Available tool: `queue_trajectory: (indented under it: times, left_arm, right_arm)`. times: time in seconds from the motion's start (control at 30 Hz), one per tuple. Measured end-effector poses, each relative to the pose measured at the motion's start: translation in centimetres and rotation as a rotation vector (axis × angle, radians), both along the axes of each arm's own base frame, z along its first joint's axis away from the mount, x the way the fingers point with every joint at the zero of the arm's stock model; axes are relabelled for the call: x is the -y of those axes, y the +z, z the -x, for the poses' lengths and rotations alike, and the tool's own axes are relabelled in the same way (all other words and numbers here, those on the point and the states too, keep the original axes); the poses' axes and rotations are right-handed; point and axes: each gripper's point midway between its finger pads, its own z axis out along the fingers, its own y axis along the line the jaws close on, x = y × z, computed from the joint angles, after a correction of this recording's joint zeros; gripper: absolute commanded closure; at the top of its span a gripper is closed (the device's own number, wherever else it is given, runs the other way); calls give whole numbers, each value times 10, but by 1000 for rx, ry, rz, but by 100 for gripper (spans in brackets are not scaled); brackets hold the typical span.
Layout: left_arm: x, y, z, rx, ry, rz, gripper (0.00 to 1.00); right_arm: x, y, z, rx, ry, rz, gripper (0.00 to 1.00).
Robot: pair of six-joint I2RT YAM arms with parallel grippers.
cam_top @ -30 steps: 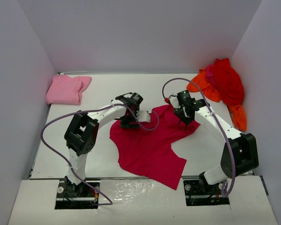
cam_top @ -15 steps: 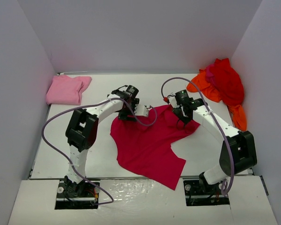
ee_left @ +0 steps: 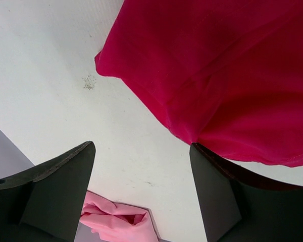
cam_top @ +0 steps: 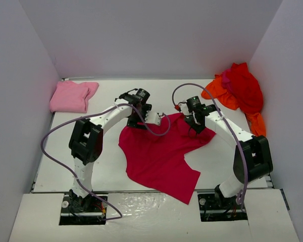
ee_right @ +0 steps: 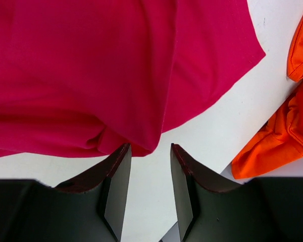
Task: Fold and stack the t-shirts
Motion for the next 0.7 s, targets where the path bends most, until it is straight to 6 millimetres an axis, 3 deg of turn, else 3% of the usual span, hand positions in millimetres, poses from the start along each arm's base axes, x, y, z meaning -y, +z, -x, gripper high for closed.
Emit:
queue_trajectory:
  times: [0.23,0.57,0.7]
  left_arm:
    - [6,-5,-4,-2,-14,15,27]
    - [16,-48,-19,-39,-36,5,27]
    - [17,-54,-22,-40,-42,5,30]
  right_arm:
    - [-1,-4,1,-12,1,-5,66]
    - [2,-6,0,-20,-11,-8,66]
    - [4,-11,0,-34,-14,-3,66]
